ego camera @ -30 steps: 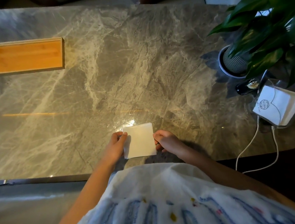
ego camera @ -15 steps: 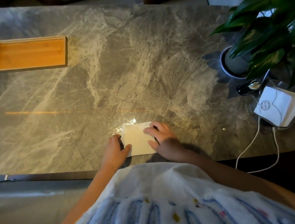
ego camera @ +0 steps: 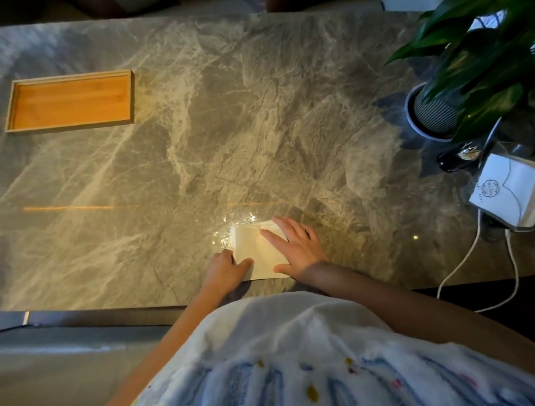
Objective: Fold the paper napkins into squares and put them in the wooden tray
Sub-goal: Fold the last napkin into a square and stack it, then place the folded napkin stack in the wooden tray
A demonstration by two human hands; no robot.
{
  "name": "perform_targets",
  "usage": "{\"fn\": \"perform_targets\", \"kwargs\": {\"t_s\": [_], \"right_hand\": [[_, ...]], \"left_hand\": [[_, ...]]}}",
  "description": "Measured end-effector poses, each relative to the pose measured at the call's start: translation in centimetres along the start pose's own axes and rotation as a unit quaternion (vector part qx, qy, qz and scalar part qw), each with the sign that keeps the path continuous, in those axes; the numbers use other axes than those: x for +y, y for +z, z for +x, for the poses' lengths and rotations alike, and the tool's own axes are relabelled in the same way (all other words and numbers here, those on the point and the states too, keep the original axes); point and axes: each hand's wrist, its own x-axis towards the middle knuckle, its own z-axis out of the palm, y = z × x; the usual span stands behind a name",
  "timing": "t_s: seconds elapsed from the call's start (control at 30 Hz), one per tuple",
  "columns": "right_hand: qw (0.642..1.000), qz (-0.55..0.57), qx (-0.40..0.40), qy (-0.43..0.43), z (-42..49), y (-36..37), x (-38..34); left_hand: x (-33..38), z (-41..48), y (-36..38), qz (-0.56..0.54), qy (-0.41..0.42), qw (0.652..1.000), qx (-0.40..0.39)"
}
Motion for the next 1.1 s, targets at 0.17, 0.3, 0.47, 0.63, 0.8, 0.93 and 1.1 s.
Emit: {"fn": "perform_targets", "kwargs": {"t_s": [0.17, 0.3, 0.47, 0.63, 0.8, 0.93, 1.1], "right_hand": [[1.0, 0.009, 0.011, -0.005, -0.1, 0.3, 0.1], [1.0, 0.01, 0.016, -0.006, -0.2, 0.5, 0.2], [0.999, 0.023, 0.02, -0.012, -0.2, 0.8, 0.4], [0.998, 0.04, 0.033, -0.017, -0.2, 1.1, 0.5], [0.951, 0.291, 0.095, 0.044, -1.4, 0.6, 0.7], [0.867, 0.454, 0.142, 0.146, -2.3, -0.4, 1.2], [0.812, 0.538, 0.107, 0.197, -3.0, -0.4, 1.4]], "left_hand": [[0.6, -0.4, 0.3, -0.183, -0.042, 0.982, -0.024], [1.5, -0.9, 0.4, -0.298, -0.068, 0.952, -0.01], [2.4, -1.6, -0.4, -0.427, -0.108, 0.896, -0.058], [2.9, -1.5, -0.2, -0.452, -0.099, 0.883, -0.082], [2.8, -1.1, 0.1, -0.415, -0.075, 0.905, -0.054], [2.4, -1.1, 0.2, -0.406, -0.069, 0.909, -0.06], [2.6, -1.3, 0.1, -0.414, -0.043, 0.908, -0.056]]}}
